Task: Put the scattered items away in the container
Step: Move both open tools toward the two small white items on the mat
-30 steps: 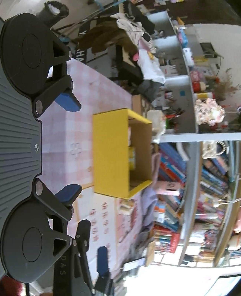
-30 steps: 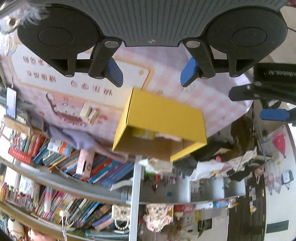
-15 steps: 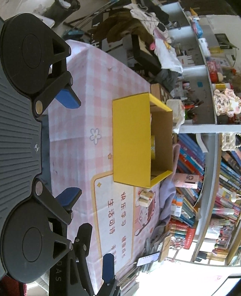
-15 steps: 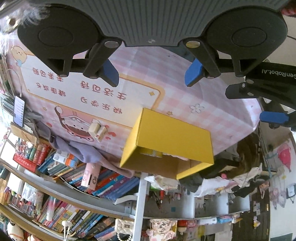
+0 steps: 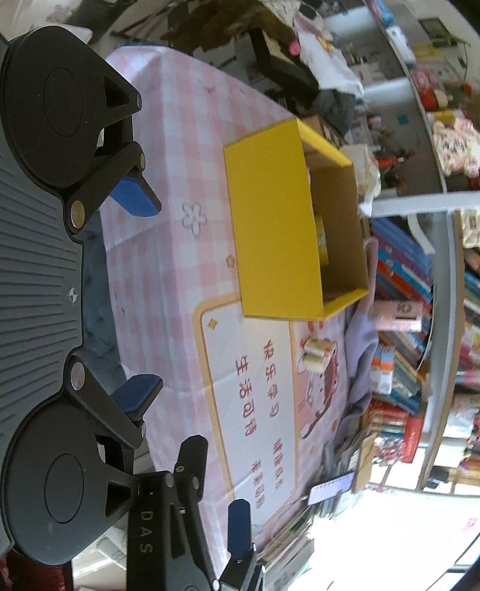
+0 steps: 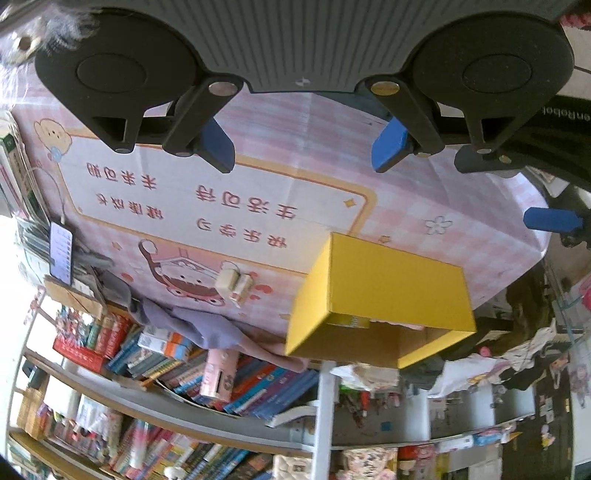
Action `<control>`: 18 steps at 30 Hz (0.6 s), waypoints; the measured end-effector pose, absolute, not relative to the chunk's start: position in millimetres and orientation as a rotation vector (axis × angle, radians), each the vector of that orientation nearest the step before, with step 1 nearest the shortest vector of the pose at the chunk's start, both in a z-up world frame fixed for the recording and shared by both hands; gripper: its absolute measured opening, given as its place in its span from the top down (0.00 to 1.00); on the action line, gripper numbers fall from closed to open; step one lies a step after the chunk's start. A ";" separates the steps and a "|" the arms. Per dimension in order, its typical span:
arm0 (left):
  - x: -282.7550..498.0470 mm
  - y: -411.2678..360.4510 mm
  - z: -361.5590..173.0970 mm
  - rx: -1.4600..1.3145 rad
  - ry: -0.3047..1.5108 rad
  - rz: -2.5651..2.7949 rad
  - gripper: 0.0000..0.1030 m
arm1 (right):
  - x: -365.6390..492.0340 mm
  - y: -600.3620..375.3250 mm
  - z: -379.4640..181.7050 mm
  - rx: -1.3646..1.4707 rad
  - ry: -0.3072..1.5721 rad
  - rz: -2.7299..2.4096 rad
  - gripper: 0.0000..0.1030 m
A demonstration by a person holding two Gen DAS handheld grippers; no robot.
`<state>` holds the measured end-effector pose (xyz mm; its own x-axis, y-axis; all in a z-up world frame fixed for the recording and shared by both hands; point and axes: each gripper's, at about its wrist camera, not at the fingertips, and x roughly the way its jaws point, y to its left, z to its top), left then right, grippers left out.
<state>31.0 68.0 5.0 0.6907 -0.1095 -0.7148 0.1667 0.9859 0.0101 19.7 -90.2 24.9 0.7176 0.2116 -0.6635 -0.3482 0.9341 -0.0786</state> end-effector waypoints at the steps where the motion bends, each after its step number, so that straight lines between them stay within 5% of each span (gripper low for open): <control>1: 33.1 65.3 4.8 0.077 0.795 -0.162 0.08 | 21.8 -93.3 24.6 -0.198 0.710 0.305 0.22; 18: 73.0 -1.6 -4.4 0.117 0.801 -0.362 0.08 | 38.9 -159.0 17.7 -0.133 0.744 0.147 0.26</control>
